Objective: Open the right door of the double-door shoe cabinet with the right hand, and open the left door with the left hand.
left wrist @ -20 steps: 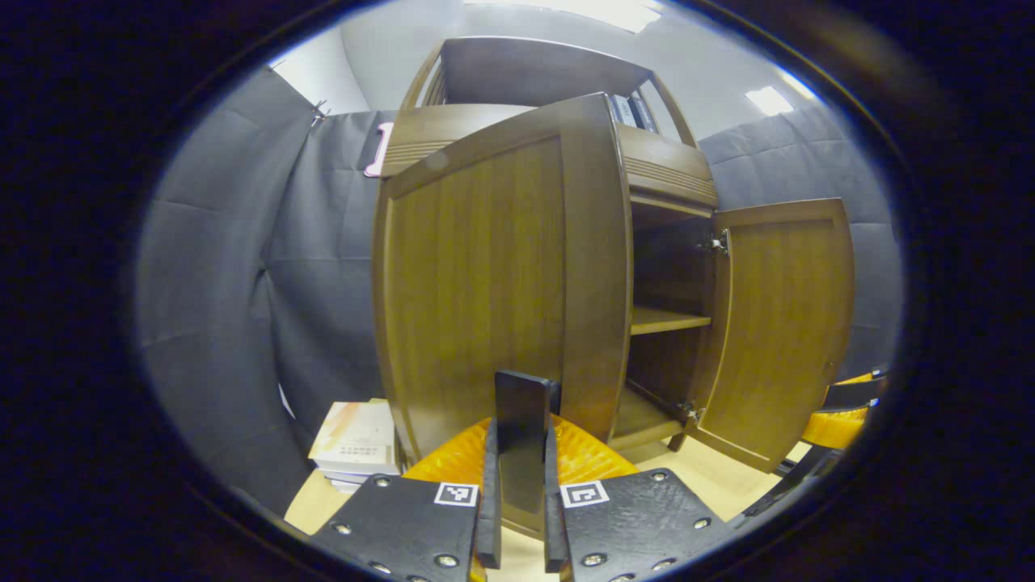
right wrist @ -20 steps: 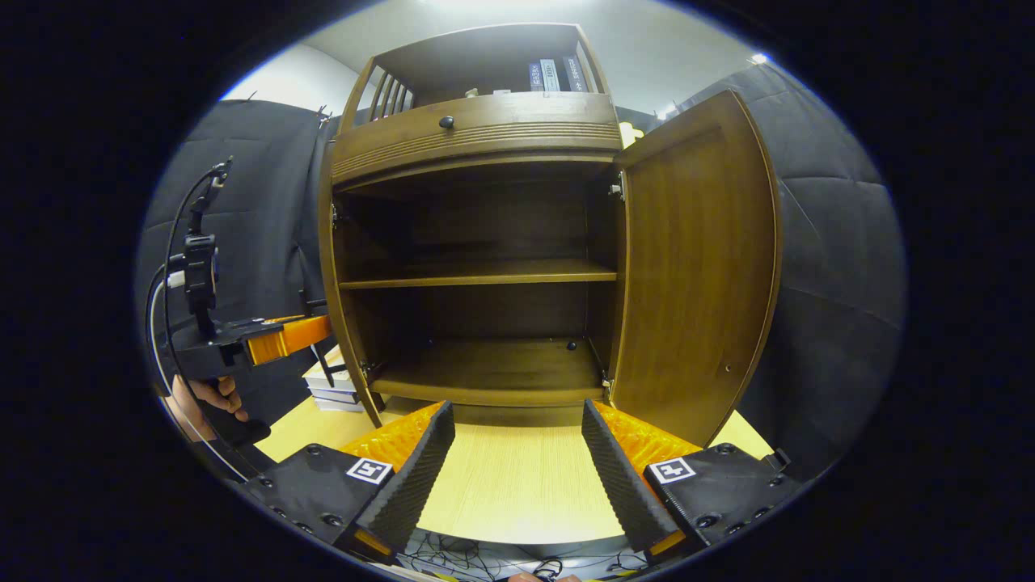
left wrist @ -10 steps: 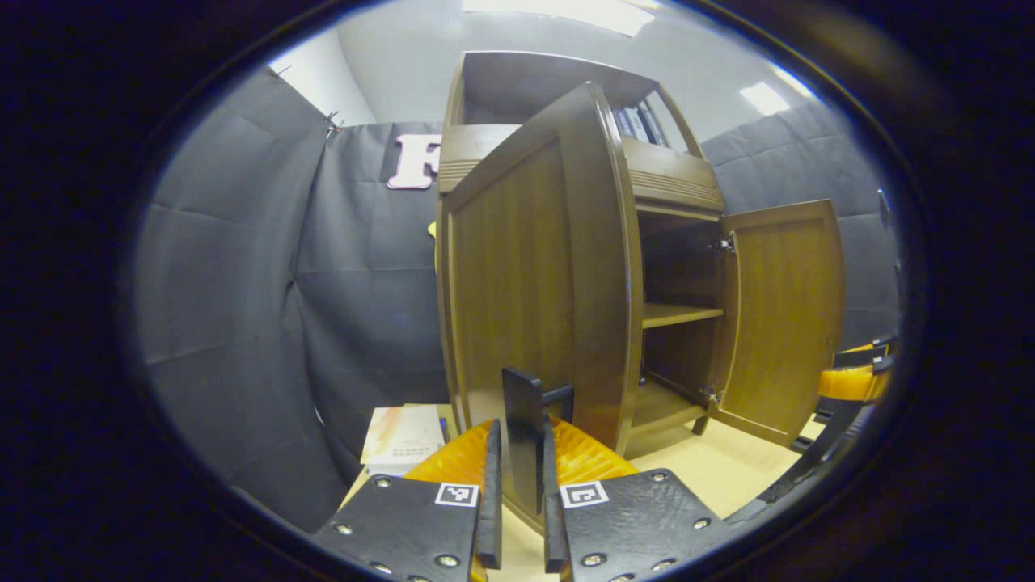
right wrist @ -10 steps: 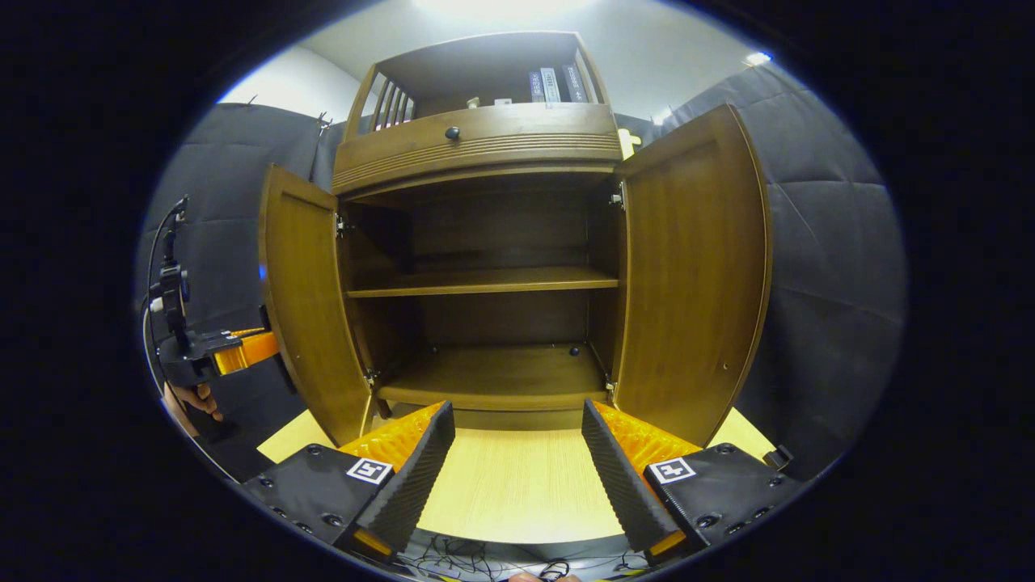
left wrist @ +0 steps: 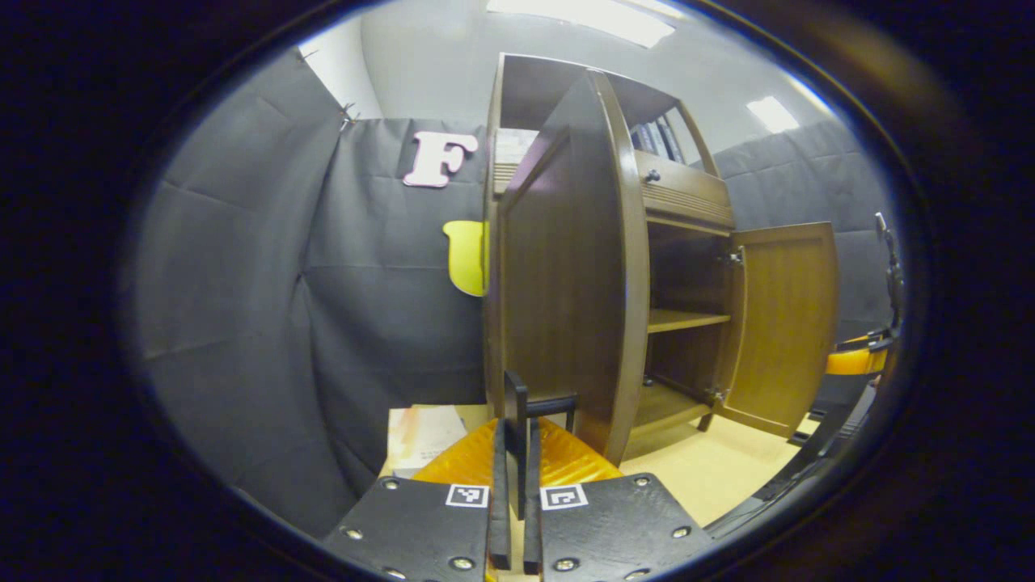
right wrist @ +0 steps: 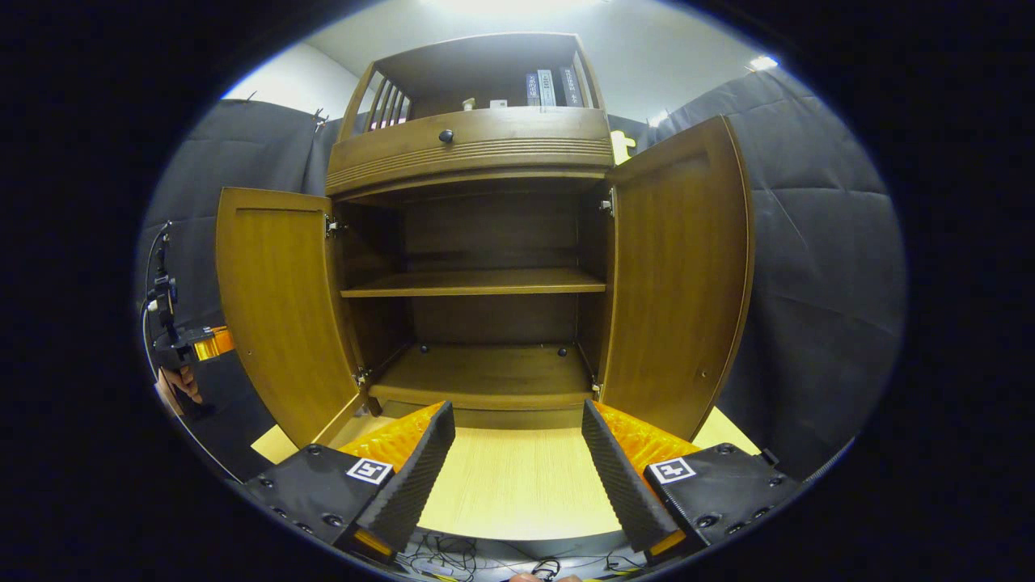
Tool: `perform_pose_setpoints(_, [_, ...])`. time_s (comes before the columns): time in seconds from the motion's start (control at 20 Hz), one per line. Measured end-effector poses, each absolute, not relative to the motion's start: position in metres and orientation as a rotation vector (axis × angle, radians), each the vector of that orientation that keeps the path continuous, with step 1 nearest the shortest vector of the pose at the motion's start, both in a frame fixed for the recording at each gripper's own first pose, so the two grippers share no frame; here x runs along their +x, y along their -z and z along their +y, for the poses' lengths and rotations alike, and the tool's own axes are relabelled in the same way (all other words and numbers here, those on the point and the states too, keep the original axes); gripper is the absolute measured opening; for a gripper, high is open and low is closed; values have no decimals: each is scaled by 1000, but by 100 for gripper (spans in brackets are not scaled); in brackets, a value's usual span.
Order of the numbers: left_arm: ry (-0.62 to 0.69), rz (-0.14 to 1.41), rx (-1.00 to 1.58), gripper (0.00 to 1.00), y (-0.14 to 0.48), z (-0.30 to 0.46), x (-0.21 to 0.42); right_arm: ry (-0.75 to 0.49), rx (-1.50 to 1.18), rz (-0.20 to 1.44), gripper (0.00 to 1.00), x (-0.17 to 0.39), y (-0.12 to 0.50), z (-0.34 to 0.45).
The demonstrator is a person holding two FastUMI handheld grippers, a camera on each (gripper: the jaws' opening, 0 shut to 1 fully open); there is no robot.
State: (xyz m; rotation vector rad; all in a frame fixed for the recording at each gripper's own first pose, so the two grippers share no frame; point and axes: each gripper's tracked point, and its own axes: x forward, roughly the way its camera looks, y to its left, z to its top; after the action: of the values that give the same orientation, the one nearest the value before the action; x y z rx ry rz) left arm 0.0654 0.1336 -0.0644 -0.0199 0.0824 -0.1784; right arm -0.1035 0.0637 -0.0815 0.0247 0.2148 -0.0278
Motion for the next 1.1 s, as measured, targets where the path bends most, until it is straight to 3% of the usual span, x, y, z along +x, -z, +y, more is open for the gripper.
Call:
perform_pose_setpoints(0.1, [163,97,-42,0,69,150,63,38,19,213,96,-105,78,60])
perform_pose_setpoints(0.15, [166,96,-52,5,70,155,62,41,17,215,96,-108,79,58])
perform_pose_setpoints(0.4, [197,114,-40,10,80,159,50,62,16,245,96,-115,78,48])
perform_pose_setpoints(0.45, [194,117,-31,5,81,160,46,65,21,247,96,-116,76,47])
perform_pose_setpoints(0.5, [185,118,-23,10,82,161,40,71,20,243,96,-117,73,44])
perform_pose_setpoints(0.6, [168,121,-31,6,80,164,31,79,8,230,96,-118,67,37])
perform_pose_setpoints(0.95, [7,106,-56,5,40,180,-29,115,21,136,100,-110,46,5])
perform_pose_setpoints(1.0, [-16,101,-69,0,29,179,-42,123,12,105,99,-109,39,-2])
perform_pose_setpoints(1.1, [-61,88,-90,5,5,170,-60,123,-11,67,96,-107,30,-14])
